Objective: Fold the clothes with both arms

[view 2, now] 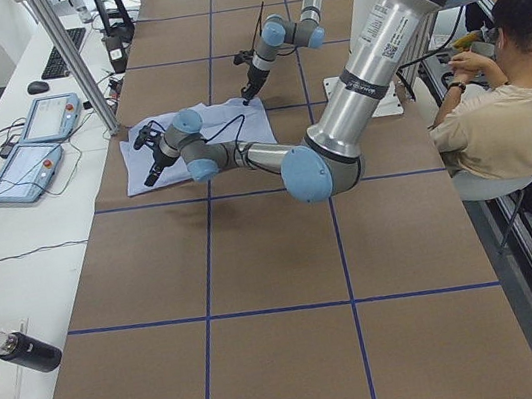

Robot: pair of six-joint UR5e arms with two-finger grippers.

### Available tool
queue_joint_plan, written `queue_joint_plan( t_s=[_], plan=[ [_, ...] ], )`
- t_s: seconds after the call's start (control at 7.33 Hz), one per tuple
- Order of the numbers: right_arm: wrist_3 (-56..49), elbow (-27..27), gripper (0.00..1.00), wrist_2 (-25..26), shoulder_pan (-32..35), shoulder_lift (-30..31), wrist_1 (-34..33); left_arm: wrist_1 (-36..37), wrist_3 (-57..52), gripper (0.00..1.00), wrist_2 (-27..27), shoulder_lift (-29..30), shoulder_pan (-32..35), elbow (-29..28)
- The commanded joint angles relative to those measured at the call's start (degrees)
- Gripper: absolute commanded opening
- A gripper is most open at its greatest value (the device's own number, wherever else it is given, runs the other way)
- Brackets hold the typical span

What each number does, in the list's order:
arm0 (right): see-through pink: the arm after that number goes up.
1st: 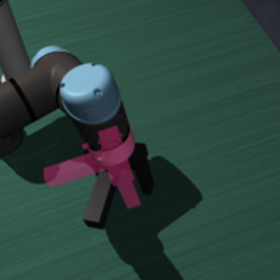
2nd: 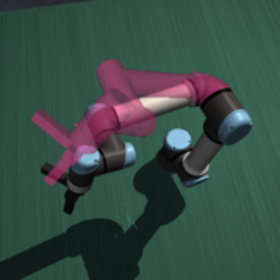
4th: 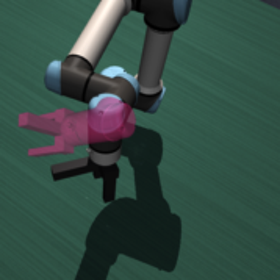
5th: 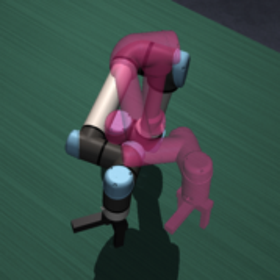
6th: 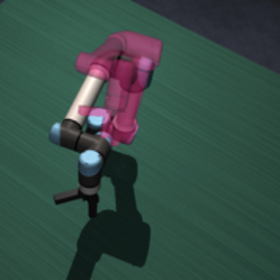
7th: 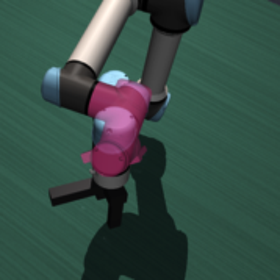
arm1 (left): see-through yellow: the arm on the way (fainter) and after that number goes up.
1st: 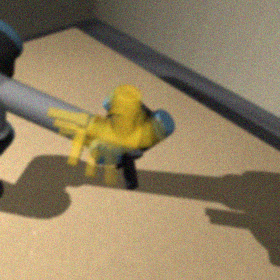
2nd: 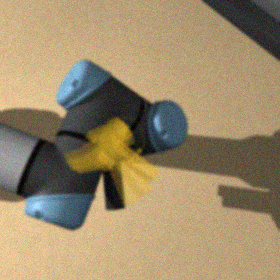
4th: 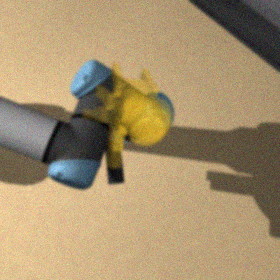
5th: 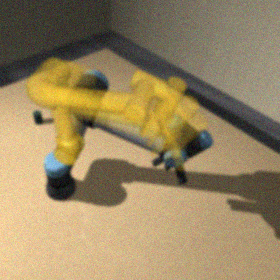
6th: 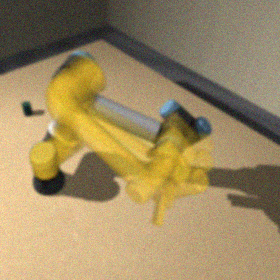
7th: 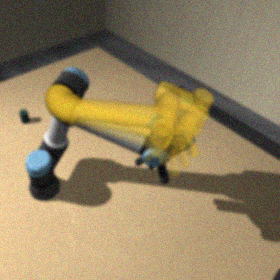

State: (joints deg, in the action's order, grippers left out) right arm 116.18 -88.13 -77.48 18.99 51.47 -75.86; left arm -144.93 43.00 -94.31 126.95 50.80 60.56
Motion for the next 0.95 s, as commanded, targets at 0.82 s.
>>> queue_joint_plan(
  t_s=[0.82],
  plan=[
    [6.9,-25.1,0.0,10.5,-9.7,17.1,-0.8,0.3,27.9,1.0,-11.4,-13.8,-10.8,31.6]
  ],
)
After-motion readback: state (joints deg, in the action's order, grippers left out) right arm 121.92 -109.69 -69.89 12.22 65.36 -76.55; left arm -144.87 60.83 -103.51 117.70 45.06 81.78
